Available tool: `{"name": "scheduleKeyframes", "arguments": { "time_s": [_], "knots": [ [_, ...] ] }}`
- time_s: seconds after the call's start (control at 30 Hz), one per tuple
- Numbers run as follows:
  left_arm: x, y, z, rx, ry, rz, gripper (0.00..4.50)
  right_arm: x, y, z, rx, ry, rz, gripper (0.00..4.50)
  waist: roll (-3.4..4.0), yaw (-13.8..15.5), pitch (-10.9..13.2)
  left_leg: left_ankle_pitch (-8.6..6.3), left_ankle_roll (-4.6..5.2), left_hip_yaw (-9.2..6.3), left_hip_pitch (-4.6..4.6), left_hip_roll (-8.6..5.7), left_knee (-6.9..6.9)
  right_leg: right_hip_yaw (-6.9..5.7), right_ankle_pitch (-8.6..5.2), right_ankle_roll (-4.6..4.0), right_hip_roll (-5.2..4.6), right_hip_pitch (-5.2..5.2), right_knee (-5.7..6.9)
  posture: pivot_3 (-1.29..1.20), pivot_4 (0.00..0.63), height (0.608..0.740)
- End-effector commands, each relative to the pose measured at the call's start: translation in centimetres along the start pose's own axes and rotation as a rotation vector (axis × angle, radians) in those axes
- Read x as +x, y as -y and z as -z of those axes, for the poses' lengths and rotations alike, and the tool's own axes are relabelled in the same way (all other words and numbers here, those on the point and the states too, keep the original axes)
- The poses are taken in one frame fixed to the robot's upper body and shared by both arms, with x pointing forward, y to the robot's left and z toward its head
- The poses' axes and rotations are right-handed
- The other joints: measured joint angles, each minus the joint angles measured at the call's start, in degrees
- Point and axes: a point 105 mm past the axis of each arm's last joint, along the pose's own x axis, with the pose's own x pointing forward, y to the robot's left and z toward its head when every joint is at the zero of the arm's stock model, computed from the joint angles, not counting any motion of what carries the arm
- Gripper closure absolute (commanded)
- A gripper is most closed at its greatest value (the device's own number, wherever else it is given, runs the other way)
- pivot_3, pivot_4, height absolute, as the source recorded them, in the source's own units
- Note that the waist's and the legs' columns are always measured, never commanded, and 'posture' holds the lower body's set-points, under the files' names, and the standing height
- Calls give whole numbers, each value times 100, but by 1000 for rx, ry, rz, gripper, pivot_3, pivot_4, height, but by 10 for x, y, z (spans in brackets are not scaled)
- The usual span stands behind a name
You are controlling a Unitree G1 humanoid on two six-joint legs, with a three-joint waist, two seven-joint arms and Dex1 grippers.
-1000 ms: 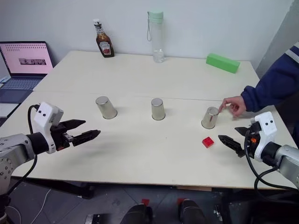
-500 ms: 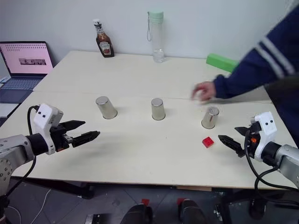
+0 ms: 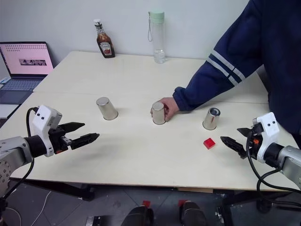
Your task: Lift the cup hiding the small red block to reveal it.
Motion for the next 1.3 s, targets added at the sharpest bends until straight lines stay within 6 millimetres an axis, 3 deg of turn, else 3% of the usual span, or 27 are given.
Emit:
{"name": "scheduleKeyframes", "arguments": {
  "time_s": [0.03,1.3],
  "knots": [
    [-4,-4,-10,46,23,-13,0,-3,0,-13,-42,46,8,33,0,0,0,0,0,0,0,0,0,0,0,0,0,0,0,0,150,740],
    [0,1,-17,79,27,18,0,-2,3,-16,-47,66,31,33,0,-1,0,0,0,0,0,0,0,0,1,2,0,0,2,0,150,740]
  ]
}}
